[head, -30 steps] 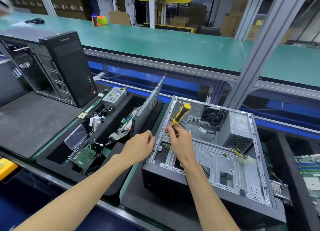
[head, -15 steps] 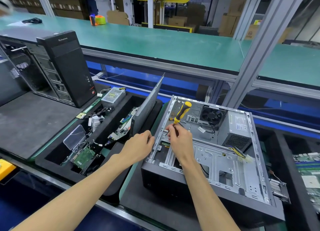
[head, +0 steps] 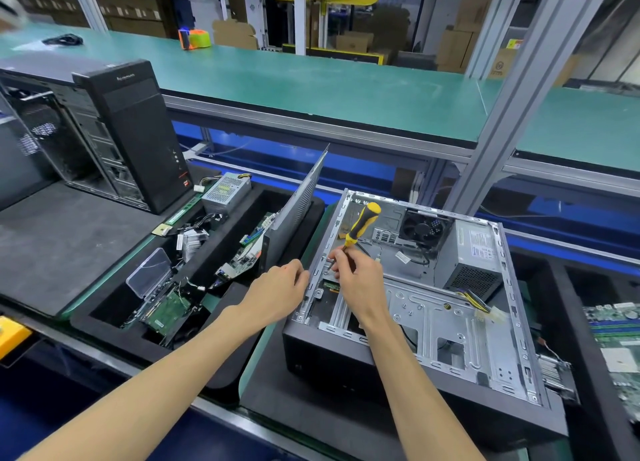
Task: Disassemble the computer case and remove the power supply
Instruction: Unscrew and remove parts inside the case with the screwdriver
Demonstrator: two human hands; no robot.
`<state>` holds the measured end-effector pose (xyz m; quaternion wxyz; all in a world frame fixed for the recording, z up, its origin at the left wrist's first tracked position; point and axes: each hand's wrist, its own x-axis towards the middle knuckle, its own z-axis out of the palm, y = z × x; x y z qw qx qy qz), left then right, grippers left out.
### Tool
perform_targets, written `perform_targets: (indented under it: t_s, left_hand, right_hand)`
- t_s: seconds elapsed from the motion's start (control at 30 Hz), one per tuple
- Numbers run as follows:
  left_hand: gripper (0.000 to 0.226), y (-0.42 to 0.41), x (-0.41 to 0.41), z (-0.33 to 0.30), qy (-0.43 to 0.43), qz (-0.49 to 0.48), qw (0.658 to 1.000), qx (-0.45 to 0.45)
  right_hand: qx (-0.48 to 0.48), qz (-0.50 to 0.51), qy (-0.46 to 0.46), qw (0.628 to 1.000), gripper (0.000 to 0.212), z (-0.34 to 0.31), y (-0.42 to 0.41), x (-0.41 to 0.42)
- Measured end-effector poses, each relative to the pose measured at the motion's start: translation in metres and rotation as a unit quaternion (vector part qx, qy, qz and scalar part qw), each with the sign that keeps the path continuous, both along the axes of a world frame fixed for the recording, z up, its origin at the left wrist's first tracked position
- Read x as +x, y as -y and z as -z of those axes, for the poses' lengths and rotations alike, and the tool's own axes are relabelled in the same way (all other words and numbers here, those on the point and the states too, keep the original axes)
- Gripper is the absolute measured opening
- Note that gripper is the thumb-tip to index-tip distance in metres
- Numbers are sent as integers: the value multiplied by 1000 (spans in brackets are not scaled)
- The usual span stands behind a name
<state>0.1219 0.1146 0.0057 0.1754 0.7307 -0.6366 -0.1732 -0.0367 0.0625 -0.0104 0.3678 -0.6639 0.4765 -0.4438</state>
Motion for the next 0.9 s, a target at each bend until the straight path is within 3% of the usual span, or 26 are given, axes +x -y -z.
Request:
perform_targets:
  t_s: [0.3,0.5,0.57,0.63,0.7,0.73,0.8,0.9]
  left_hand:
    - [29,-1,0,1,1,7,1000,-11]
    - [27,-3,-1,-2,28,4,1000,-3]
    - [20,0,-2,-11,37,-12,998,-49]
    - [22,4,-4,-34,-77,-20,982,-174]
    - [42,8,-7,-68,-213,70,943,-247]
    - [50,10,-7,-84,-221,140,935,-240]
    - [50,14,-9,-109,-118,251,942,-187]
    - [30,20,-14,-126,66,253,957,-126]
  right_hand:
    - [4,2,-27,1000,24,0,-1,1]
    - [-46,-24,-80,995,23,0,-2,-1]
    - [-65,-24,-92,993,26,0,-2,1]
    - [-72,-29,-93,993,29,-1,-2,2]
    - [-76,-38,-93,992,29,-1,-1,2]
    - [-80,-42,-94,991,29,0,-1,2]
    - [-87,-48,-106,989,28,2,-3,3]
    - [-84,-46,-100,990,22,1,-4,6]
